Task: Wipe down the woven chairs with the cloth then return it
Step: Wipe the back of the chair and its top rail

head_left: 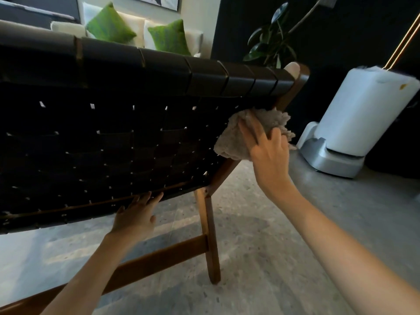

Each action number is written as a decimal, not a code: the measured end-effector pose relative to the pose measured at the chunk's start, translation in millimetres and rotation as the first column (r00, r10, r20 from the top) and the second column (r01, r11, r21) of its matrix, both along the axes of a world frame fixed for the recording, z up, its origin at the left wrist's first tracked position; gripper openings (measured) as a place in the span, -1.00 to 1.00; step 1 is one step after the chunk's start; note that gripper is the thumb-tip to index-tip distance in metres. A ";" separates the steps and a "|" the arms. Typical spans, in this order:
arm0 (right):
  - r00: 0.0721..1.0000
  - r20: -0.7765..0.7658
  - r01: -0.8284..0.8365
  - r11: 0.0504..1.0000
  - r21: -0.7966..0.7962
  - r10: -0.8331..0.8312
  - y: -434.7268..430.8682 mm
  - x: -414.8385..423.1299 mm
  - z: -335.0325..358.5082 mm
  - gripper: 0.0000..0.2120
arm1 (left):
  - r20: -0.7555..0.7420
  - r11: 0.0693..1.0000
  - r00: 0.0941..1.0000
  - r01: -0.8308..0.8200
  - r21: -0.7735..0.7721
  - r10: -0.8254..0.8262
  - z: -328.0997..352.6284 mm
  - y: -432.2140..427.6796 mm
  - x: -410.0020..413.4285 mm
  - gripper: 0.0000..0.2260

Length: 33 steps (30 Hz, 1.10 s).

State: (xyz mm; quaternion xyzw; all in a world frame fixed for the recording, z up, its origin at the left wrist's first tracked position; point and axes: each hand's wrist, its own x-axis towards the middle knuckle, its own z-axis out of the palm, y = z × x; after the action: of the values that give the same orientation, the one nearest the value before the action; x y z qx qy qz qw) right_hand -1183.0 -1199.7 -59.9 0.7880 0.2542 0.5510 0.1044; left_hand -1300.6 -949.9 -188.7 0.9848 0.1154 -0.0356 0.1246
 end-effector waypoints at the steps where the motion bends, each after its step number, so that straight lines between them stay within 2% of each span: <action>1: 0.999 -0.032 0.007 1.000 0.016 -0.006 3.9 2.9 -7.3 -0.43 | -0.004 1.000 1.000 -0.002 0.001 0.002 -1.0 1.2 0.6 -0.44; 10: 0.957 -0.284 0.080 0.993 0.085 -0.052 37.1 12.8 -82.7 -0.33 | 0.021 0.999 1.000 -0.002 -0.039 0.003 -13.9 12.6 4.0 -0.46; 12: 0.917 -0.381 0.132 0.991 0.006 -0.120 41.8 12.4 -103.5 -0.31 | 0.035 0.999 0.999 -0.002 -0.032 0.003 -16.2 14.7 4.3 -0.46; 15: 0.786 -0.572 0.168 0.971 -0.171 -0.236 55.6 20.3 -138.3 -0.31 | 0.076 1.000 0.997 0.000 -0.009 0.000 -22.1 17.9 3.7 -0.46; 17: 0.710 -0.643 0.171 0.956 -0.238 -0.287 67.9 27.6 -155.4 -0.34 | 0.094 1.000 0.995 0.025 0.009 -0.026 -29.7 19.8 0.6 -0.45; 20: 0.665 -0.686 0.182 0.955 -0.235 -0.295 79.8 32.3 -170.0 -0.41 | 0.115 0.998 0.991 0.061 0.021 -0.063 -37.2 26.3 -5.3 -0.40; 26: 0.661 -0.714 0.201 0.971 -0.127 -0.231 80.1 30.6 -175.9 -0.44 | 0.129 0.997 0.989 0.072 -0.006 -0.071 -34.5 29.1 -2.3 -0.43; 33: 0.599 -0.774 0.149 0.978 -0.145 -0.206 80.8 19.3 -154.9 -0.49 | 0.129 0.995 0.988 0.094 -0.027 -0.090 -35.3 35.0 -9.5 -0.42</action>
State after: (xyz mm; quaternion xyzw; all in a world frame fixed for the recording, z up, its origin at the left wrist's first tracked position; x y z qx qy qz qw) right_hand -1163.8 -1118.9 -214.8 0.9665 0.2124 0.1296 0.0629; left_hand -1310.1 -914.9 -224.0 0.9872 0.0611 0.0197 0.1462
